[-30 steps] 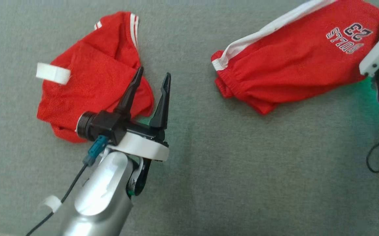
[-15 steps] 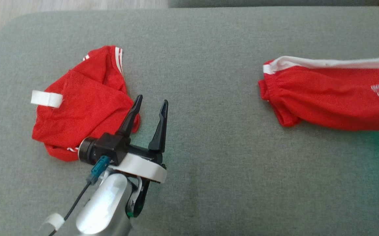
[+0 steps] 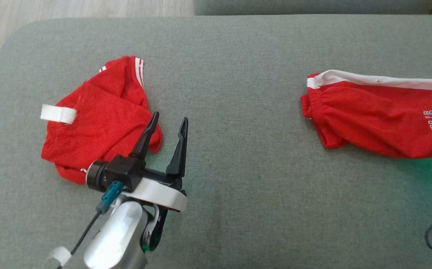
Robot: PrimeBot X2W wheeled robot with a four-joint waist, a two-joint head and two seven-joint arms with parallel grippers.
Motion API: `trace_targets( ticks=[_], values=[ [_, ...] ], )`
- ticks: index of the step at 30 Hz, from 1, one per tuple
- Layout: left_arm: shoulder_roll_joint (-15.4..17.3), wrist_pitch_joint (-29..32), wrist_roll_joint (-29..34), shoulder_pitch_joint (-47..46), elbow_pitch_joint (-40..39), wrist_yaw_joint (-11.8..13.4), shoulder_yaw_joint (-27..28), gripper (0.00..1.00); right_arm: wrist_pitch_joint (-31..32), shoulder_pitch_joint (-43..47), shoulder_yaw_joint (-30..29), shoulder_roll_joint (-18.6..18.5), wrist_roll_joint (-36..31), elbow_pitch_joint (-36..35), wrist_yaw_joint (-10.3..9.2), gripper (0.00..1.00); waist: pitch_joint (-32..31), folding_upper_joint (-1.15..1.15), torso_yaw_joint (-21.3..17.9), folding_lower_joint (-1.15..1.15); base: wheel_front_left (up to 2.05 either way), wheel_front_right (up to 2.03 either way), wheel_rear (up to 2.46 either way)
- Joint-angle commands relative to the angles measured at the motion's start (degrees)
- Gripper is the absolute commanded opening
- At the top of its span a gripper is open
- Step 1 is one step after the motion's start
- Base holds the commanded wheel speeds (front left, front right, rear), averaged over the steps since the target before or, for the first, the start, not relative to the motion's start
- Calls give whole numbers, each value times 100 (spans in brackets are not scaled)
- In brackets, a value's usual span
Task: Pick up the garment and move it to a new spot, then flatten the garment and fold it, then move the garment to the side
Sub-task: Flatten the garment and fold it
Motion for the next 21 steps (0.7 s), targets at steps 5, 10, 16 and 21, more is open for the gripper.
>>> trace_targets(
  ticks=[5, 10, 16, 21],
  values=[
    [118, -4, -22, -52, -185, 71, 189, 100, -290, -83, 790, 275, 483, -480, -5, 0, -188, 0, 34, 0, 0, 0, 0],
    [156, 23, -68, 39, -222, 115, 199, 100, -356, 73, 1588, 432, 1119, -741, -5, 0, -359, 0, 57, 0, 0, 0, 0],
    [214, 91, -107, 125, -310, 162, 195, 100, -391, 313, 2815, 529, 1954, -1190, -5, 0, -480, 0, 134, 0, 0, 0, 0],
    [238, 163, -118, 158, -397, 194, 149, 100, -369, 621, 4094, 432, 2775, -1609, -5, 0, -555, 0, 225, 0, 0, 0, 0]
  ],
)
